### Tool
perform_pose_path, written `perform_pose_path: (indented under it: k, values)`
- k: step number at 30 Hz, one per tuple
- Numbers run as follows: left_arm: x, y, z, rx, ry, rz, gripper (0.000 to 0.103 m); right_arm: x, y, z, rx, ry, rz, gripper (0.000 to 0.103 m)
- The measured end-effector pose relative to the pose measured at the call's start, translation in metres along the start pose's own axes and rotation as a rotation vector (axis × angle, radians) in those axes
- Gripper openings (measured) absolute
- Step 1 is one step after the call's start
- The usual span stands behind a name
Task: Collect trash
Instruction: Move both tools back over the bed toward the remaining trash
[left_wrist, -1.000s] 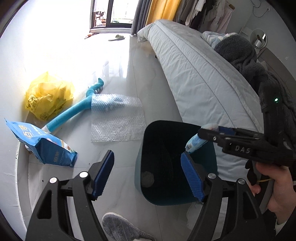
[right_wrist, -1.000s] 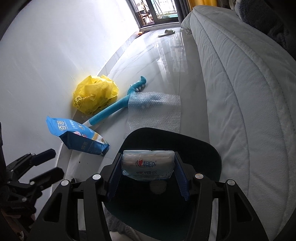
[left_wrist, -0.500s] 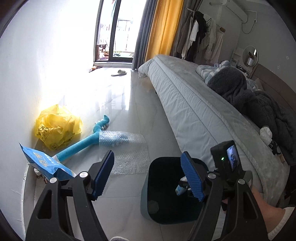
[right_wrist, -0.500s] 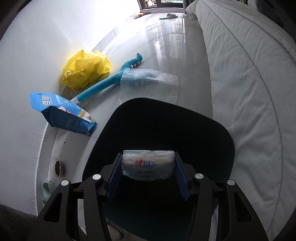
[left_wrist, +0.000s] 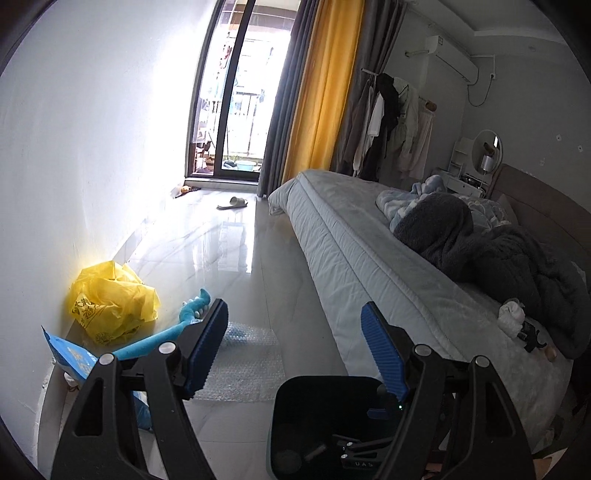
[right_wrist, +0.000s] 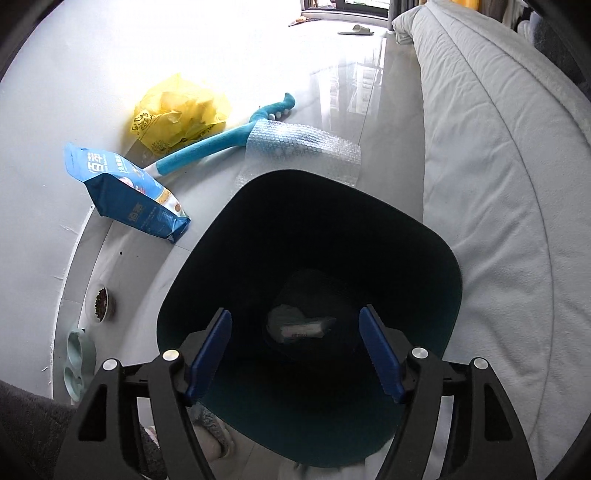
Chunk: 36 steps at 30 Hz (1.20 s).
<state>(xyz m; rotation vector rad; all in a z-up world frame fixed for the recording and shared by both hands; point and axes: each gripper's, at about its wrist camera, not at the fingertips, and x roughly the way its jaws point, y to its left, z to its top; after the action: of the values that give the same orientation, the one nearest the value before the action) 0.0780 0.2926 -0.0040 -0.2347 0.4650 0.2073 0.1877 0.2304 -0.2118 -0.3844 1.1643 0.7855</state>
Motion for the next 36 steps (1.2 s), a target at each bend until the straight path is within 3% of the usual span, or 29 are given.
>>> perform_pose_path:
  k: [8,21,36]
  values:
    - [0.0,-0.026,0.013,-0.019,-0.04,-0.022,0.077,-0.062,-0.008,0.001,-0.049,-0.157,-0.042,0.073]
    - [0.019,-0.09,0.02,0.01,-0.053,-0.082,0.082,-0.156,-0.067,-0.025,-0.017,-0.388,-0.088,0.076]
    - [0.05,-0.187,-0.002,0.077,0.015,-0.209,0.084,-0.223,-0.162,-0.08,0.045,-0.512,-0.243,0.079]
